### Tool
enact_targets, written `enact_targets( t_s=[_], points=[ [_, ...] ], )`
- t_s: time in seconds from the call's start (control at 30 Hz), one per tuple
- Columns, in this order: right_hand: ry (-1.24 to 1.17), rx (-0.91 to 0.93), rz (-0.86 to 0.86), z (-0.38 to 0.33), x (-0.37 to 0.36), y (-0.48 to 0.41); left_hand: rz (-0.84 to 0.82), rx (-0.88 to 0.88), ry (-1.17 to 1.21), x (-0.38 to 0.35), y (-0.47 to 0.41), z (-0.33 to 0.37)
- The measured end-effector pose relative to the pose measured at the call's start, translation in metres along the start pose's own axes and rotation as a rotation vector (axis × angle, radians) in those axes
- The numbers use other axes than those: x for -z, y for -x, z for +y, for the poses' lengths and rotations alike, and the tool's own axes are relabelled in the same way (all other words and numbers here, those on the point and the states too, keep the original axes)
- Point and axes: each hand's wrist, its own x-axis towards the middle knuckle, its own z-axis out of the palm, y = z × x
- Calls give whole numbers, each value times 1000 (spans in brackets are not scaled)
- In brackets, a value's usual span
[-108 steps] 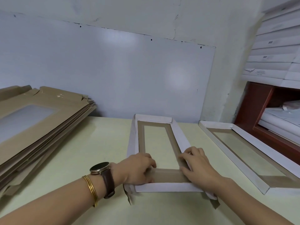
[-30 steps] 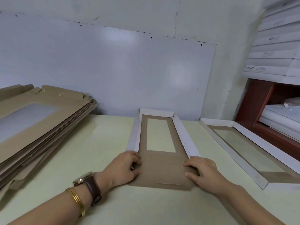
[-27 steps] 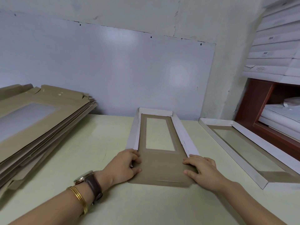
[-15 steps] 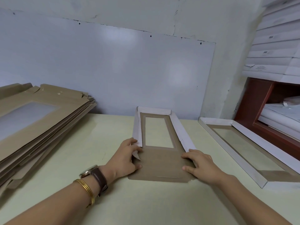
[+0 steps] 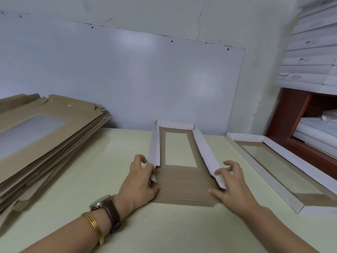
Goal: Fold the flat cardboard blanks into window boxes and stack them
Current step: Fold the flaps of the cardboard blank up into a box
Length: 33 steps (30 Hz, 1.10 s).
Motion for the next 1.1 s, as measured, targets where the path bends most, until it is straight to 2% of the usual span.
enact_targets(
  t_s=[0.13, 0.27, 0.43, 0.63, 0.77, 1.1],
  points=[
    [44, -45, -6, 6, 1, 2, -26, 111, -37, 3, 1, 0],
    [11, -40, -101, 11, 6, 1, -104, 149, -83, 4, -3, 1],
    [-7, -35, -201, 16, 15, -3, -113, 53, -37, 0, -3, 0],
    [27, 7, -408, 13, 36, -8, -162, -182, -95, 5, -10, -5],
    [68, -3, -528, 12, 44, -14, -212, -217, -72, 5, -15, -8],
    [-156, -49, -454, 21, 49, -18, -192, -181, 74, 7, -9, -15]
  ],
)
